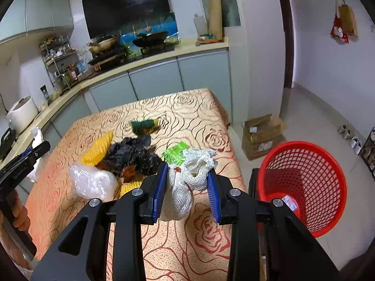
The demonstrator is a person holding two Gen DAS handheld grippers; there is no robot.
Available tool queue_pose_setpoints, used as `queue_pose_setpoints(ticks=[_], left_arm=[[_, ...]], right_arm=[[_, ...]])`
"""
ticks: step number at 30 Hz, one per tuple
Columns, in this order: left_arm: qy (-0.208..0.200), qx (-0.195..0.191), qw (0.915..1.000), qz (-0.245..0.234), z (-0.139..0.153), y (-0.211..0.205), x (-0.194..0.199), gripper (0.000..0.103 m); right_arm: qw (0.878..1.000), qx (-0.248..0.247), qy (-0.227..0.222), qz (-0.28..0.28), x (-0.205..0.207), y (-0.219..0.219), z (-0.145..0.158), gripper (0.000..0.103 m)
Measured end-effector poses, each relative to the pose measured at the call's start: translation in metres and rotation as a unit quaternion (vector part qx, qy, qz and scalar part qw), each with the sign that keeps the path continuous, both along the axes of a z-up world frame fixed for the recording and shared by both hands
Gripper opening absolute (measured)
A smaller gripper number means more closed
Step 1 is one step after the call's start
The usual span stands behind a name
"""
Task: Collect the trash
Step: 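Lift the tissue and mesh glove and carry both toward the red wastebasket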
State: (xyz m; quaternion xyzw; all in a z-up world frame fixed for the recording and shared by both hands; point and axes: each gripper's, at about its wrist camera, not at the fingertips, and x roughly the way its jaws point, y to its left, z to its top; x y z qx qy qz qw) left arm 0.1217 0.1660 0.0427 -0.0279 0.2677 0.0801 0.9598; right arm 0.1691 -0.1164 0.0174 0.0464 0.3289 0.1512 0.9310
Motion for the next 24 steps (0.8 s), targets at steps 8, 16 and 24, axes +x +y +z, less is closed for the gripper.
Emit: queue_pose_setpoints(ticks=[8,16,24], left_arm=[[-0.019,0.002,0.9993,-0.031,0.011,-0.03,0.001,0.034],[-0.03,-0.001,0.9966,-0.077,0.018,-0.067,0.005,0.034],[-0.038,-0.004,0.9903,-0.133,0.023,-0.116,0.013,0.034]], right_arm=[[0.999,-0.003,-0.036,-0.024,-0.011,-0.02,0.023,0.032],[0.997,-0.001,-0.055,-0.058,-0.02,-0.05,0.037,0.032],[0.993,-0.002,-0.064,-0.099,-0.025,-0.086,0.04,0.032]])
